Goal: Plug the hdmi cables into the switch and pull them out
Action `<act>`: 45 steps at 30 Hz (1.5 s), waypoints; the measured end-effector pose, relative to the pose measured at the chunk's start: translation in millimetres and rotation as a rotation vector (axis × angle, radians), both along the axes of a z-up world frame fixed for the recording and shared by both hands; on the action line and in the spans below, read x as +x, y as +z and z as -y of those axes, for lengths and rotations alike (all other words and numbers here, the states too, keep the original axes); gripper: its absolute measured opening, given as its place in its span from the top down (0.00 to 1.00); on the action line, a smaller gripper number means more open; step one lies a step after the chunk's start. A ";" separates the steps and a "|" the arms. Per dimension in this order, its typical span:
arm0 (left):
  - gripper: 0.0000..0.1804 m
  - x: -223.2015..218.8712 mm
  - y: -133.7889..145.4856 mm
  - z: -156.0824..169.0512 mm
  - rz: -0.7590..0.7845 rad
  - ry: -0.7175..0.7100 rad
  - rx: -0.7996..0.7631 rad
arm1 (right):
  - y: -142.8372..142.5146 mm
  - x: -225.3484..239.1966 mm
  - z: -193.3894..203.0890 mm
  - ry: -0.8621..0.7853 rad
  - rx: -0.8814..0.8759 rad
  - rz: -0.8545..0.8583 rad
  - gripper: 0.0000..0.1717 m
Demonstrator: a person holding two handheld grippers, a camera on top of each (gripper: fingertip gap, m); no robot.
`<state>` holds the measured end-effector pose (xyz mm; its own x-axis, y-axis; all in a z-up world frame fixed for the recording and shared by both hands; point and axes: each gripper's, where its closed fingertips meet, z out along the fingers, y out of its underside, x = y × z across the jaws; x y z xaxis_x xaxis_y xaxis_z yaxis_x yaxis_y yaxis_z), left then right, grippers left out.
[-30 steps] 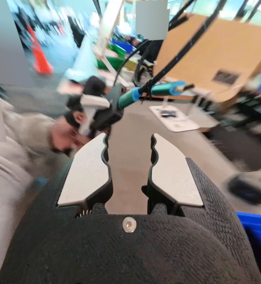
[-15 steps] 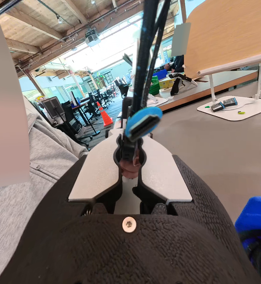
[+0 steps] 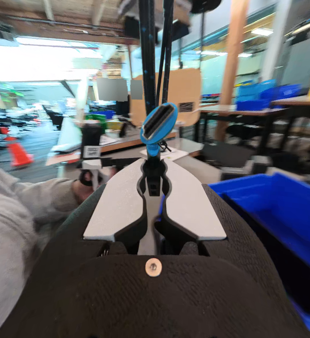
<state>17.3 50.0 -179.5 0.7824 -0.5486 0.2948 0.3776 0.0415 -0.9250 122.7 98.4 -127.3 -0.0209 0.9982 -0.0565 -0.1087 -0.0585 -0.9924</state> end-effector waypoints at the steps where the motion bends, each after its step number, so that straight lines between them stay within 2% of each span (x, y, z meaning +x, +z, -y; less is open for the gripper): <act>1: 0.41 -12.5 -2.0 -3.8 -0.005 0.050 0.014 | 5.7 16.9 -21.2 -0.083 0.038 0.006 0.92; 4: 0.41 -48.6 -11.9 -11.9 0.013 0.195 0.033 | 15.5 71.0 -87.0 -0.315 0.151 0.081 0.92; 7: 0.41 -74.2 -25.9 -15.3 0.037 0.302 0.010 | 8.8 120.6 -148.9 -0.469 0.232 0.234 0.93; 10: 0.41 -81.3 -32.7 -15.9 -0.011 0.345 -0.005 | -14.3 160.6 -206.2 -0.566 0.285 0.438 0.92; 13: 0.42 -81.0 -33.5 -14.7 -0.058 0.373 0.005 | -43.9 187.8 -248.8 -0.579 0.313 0.641 0.92; 16: 0.43 -77.1 -34.8 -13.9 -0.083 0.377 0.013 | -75.3 204.9 -276.7 -0.552 0.394 0.899 0.92; 20: 0.43 -72.2 -36.0 -13.9 -0.096 0.365 0.010 | -114.6 218.2 -294.4 -0.452 0.497 1.274 0.93; 23: 0.43 -69.8 -37.4 -14.1 -0.106 0.361 0.007 | -137.2 225.2 -301.0 -0.451 0.424 1.455 0.92; 24: 0.43 -69.2 -38.9 -14.5 -0.115 0.361 0.002 | -137.7 224.6 -302.5 -0.469 0.391 1.466 0.85; 27: 0.43 -67.4 -44.3 -16.5 -0.129 0.362 -0.016 | -114.6 220.4 -310.9 -0.619 0.314 1.385 0.56; 28: 0.43 -67.3 -45.3 -16.7 -0.130 0.365 -0.018 | -100.6 219.9 -312.9 -0.679 0.314 1.336 0.52; 31: 0.43 -67.9 -45.6 -16.8 -0.131 0.377 -0.016 | -44.9 208.5 -305.2 -0.825 0.397 1.107 0.51; 33: 0.43 -68.9 -44.5 -16.4 -0.124 0.389 -0.013 | -9.9 189.6 -283.0 -0.853 0.425 0.928 0.51; 38: 0.42 -68.9 -47.6 -17.8 -0.137 0.410 -0.023 | 52.5 113.0 -191.6 -0.739 0.510 0.508 0.52; 41: 0.42 -73.6 -48.4 -25.9 -0.165 0.456 -0.040 | 57.7 76.3 -147.5 -0.671 0.541 0.405 0.54; 45: 0.42 -75.8 -34.1 -51.4 -0.171 0.517 -0.012 | 41.9 46.9 -127.2 -0.608 0.500 0.383 0.57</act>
